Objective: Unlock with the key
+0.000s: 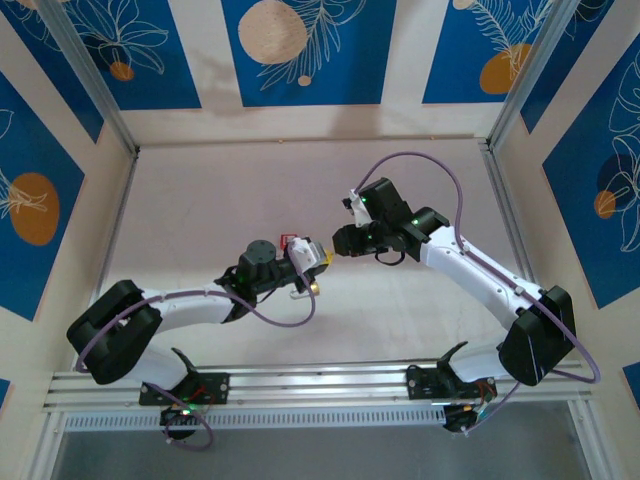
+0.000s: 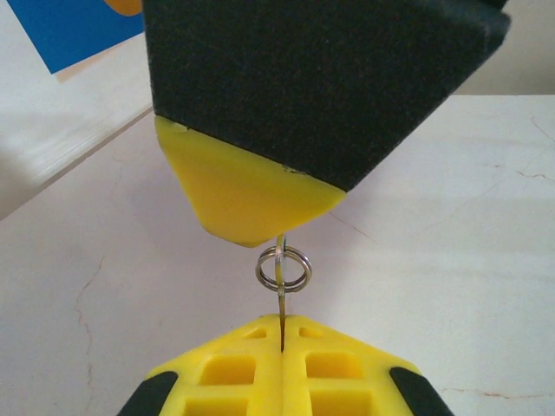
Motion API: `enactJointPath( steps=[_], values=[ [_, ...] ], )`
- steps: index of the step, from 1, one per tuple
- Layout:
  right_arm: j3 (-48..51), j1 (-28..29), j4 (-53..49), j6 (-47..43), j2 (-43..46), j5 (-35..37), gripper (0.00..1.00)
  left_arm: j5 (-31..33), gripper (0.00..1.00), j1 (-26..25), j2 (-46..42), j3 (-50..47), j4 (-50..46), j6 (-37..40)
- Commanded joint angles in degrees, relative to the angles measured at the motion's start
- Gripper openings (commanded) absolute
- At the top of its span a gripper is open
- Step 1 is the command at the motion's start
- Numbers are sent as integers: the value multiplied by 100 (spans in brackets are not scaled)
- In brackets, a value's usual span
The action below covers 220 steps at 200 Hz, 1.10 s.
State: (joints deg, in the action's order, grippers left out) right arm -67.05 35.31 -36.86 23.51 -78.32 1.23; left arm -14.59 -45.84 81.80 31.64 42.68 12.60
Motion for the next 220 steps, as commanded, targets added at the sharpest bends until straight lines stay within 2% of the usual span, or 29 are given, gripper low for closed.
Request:
enactJointPath(
  steps=[1,20,41,59,79,93,117,149,220],
  values=[
    [44,-49,-102,-49,55,-124,34,-130,0,65,-200,180,-130,236],
    [120,-109,-34,-224,314,-25,34,-286,0,81,-299,308,-699,518],
    [876,-276,867,-469,1236,-5,33,-1050,0,152,-377,762,-2120,1116],
    [2028,-572,2372,-576,2053,-678,35,-1291,0,220,-383,1080,-3245,1666],
    [3082,-689,3835,-516,2443,-1270,40,-1282,0,401,-481,1182,-3660,2031],
    [3508,-803,4470,-385,2505,-1726,44,-1420,0,560,-587,1266,-3992,2193],
    [3515,-1138,4678,-308,2334,-3013,50,-1591,0,704,-648,1465,-4641,2446],
    [3234,-1121,4539,-629,1718,-3779,49,-1994,0,849,-640,1686,-5109,2467],
    [3036,-458,4379,-1248,1265,-3231,45,-2499,0,961,-559,1908,-5582,2535]
  ],
)
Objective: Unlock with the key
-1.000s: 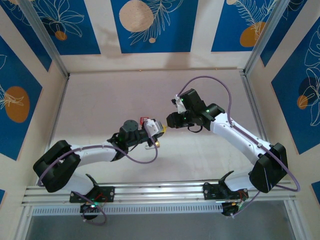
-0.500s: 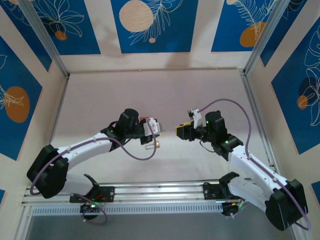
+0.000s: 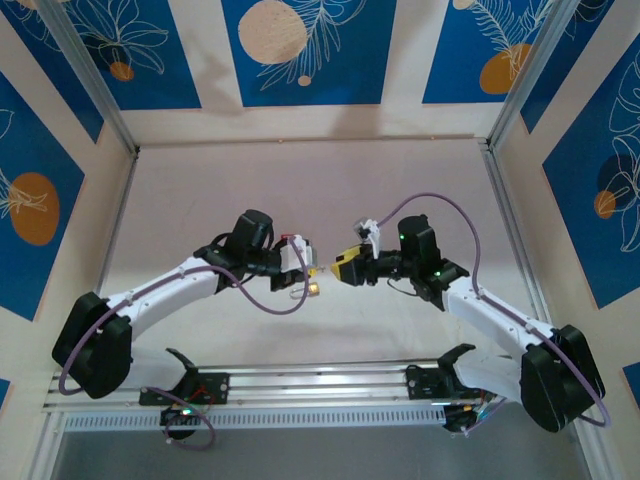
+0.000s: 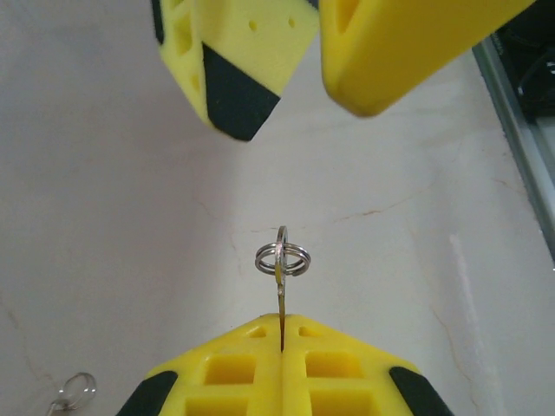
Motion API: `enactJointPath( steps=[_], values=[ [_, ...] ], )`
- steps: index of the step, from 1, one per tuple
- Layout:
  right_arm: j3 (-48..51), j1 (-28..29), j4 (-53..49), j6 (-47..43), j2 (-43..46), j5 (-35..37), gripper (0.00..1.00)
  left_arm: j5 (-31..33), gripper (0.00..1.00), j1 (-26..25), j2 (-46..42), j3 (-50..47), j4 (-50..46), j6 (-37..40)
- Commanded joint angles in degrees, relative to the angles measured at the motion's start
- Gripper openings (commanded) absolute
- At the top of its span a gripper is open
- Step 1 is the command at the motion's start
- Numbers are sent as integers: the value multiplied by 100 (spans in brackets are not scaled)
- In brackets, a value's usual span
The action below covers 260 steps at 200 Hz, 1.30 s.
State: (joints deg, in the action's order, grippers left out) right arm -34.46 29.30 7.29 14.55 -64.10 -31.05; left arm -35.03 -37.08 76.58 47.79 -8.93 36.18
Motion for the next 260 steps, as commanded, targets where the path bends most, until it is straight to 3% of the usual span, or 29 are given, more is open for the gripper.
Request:
enactJointPath(
  steps=[1,39,115,163,228,260],
  values=[
    [-230,149,-36,-354,-161,4,45,-459,0,86,-37,301,-445,186],
    [-324,387,-95,-523,-468,134,44,-509,0,97,-46,376,-651,275],
    [-387,452,-103,-539,-424,178,23,-682,0,103,45,411,-702,203],
    [-443,551,-192,-611,-450,253,19,-804,0,104,116,456,-767,154],
    [-486,635,-271,-655,-500,415,1,-795,0,110,99,450,-732,110],
    [-530,693,-343,-677,-541,403,1,-831,0,129,99,458,-699,52]
  ],
)
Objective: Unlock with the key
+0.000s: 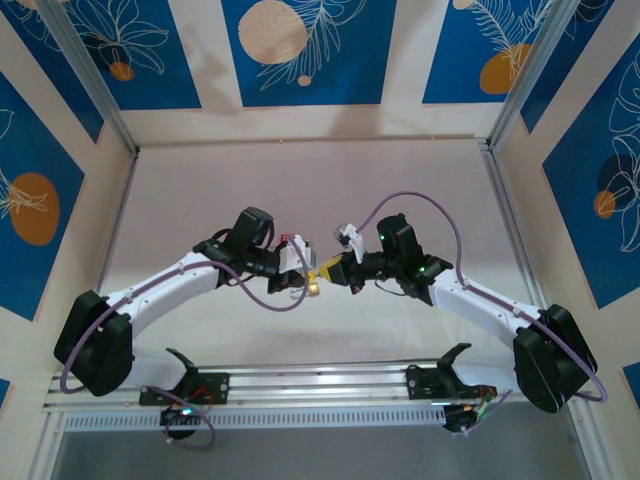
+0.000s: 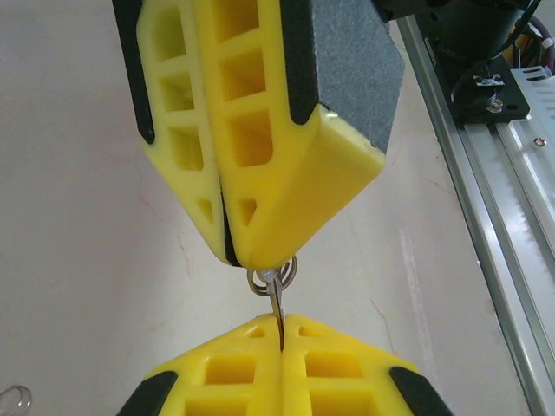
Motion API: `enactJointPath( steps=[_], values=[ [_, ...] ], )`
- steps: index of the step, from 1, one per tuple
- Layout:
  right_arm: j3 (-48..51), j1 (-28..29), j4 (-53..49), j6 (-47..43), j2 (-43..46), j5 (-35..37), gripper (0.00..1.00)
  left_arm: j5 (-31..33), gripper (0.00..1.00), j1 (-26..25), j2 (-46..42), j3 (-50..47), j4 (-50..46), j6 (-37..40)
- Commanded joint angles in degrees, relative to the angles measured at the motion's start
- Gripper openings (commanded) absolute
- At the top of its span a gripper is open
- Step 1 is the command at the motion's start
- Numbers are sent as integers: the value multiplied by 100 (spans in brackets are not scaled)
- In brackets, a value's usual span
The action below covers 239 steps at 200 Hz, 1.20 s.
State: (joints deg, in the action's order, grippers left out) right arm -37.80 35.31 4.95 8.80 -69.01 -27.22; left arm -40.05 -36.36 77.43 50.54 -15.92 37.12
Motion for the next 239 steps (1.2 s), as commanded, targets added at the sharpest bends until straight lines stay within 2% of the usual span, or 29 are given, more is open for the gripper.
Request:
enactJointPath(
  steps=[1,40,61,77,88,114,159,195,230,239],
  values=[
    [-198,91,-113,-104,-50,22,1,-328,0,53,16,183,10,-45],
    [-198,169,-152,-112,-103,42,8,-381,0,98,19,192,46,-143],
    [-208,191,-153,-115,-89,114,9,-397,0,109,28,201,54,-162],
    [-232,195,-182,-123,-99,112,16,-407,0,108,35,201,63,-170],
    [-261,204,-212,-132,-119,104,16,-413,0,112,29,199,70,-171],
    [-297,221,-236,-137,-153,149,14,-407,0,116,19,193,79,-170],
    [-285,246,-236,-122,-122,235,0,-401,0,124,4,184,87,-175],
    [-257,277,-248,-106,-103,309,0,-295,0,135,-15,141,212,-233],
    [-216,323,-276,-102,-86,551,0,22,32,133,-130,-56,537,-329],
    [-201,326,-293,-106,-69,661,0,107,38,129,-167,-93,602,-329]
  ],
)
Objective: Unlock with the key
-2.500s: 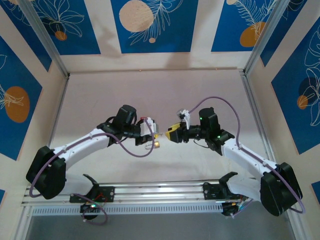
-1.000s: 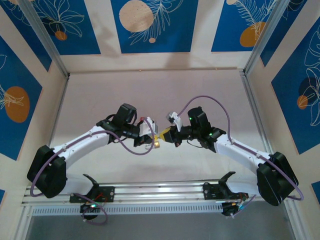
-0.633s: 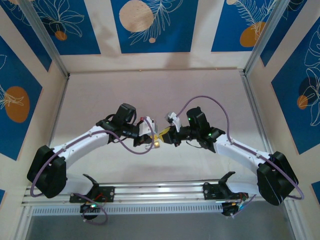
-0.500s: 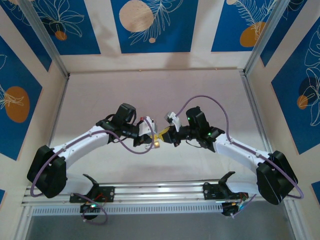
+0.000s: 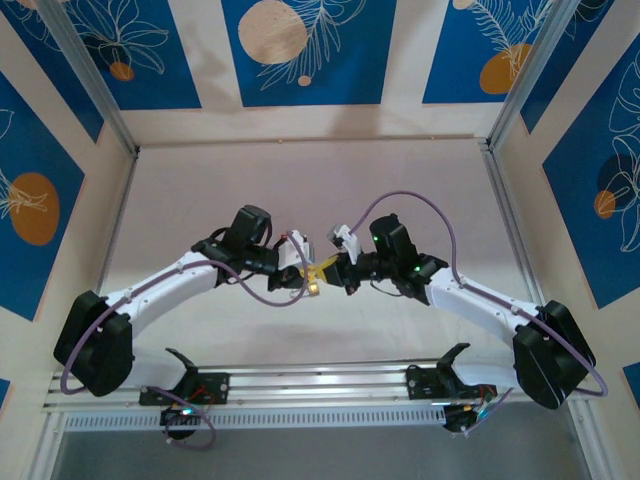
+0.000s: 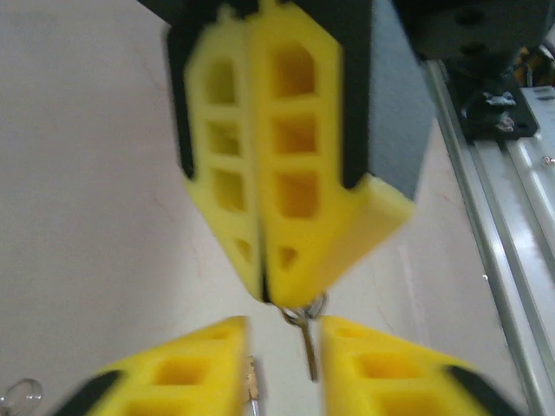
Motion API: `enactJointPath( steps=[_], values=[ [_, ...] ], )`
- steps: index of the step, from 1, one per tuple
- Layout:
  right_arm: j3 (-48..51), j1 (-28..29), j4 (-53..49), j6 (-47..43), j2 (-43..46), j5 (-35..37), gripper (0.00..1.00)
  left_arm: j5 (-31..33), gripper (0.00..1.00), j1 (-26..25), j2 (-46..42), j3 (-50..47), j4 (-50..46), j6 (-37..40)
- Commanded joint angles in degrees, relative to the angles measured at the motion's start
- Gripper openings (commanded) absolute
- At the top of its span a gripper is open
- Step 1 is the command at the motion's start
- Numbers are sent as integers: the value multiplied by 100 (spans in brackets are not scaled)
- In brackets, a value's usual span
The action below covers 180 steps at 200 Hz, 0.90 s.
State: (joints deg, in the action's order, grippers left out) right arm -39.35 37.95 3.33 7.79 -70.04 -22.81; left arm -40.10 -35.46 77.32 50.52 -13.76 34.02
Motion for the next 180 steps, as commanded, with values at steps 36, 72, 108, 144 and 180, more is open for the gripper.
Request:
enactJointPath(
  steps=[36,72,108,144,180],
  values=[
    [1,59,-201,-24,110,591,0,372,62,42,-309,-265,588,35],
    [53,-54,-234,8,217,996,0,816,70,42,-528,-337,393,252],
    [96,-205,-259,236,364,1600,0,1583,74,40,-486,-411,524,-31],
    [201,-285,-396,406,520,2128,0,1718,68,22,-137,-222,361,-232],
    [353,-442,-658,758,817,2537,0,1838,57,-105,383,27,208,-362]
  ],
)
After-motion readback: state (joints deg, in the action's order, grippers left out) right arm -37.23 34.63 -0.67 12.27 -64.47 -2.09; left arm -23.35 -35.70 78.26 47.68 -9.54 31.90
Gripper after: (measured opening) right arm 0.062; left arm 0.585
